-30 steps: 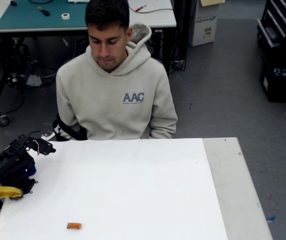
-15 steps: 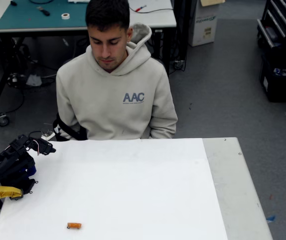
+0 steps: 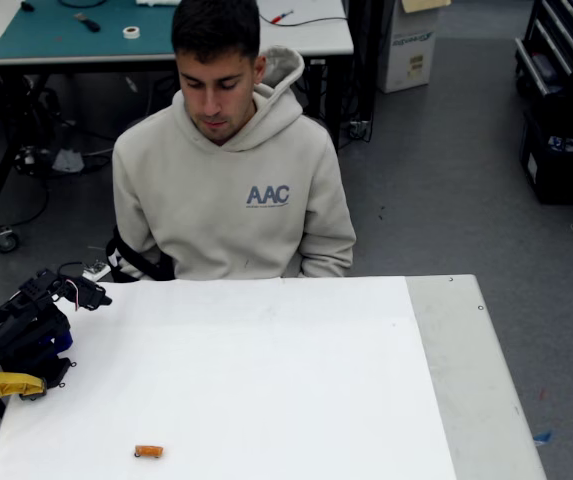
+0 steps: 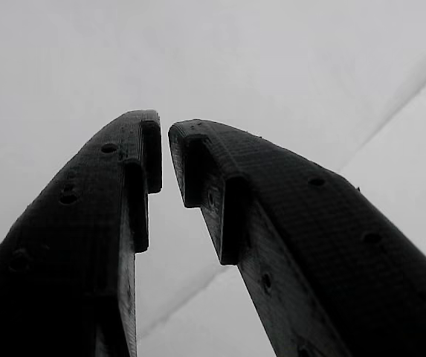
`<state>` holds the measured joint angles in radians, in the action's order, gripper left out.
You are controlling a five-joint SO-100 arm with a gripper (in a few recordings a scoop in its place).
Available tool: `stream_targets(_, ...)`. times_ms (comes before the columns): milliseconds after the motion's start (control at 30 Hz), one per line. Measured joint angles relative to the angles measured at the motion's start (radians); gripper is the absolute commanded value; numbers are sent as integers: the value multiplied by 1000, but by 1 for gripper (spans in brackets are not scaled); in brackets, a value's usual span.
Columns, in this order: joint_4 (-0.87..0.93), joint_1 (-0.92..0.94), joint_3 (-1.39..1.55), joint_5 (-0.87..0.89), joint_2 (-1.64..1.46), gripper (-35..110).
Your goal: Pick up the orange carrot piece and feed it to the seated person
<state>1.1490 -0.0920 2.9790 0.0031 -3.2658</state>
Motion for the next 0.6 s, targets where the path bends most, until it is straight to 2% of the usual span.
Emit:
stream_targets(233, 0, 9, -35, 0, 100, -2)
stream_targets(600, 0, 94, -364, 0, 433, -2)
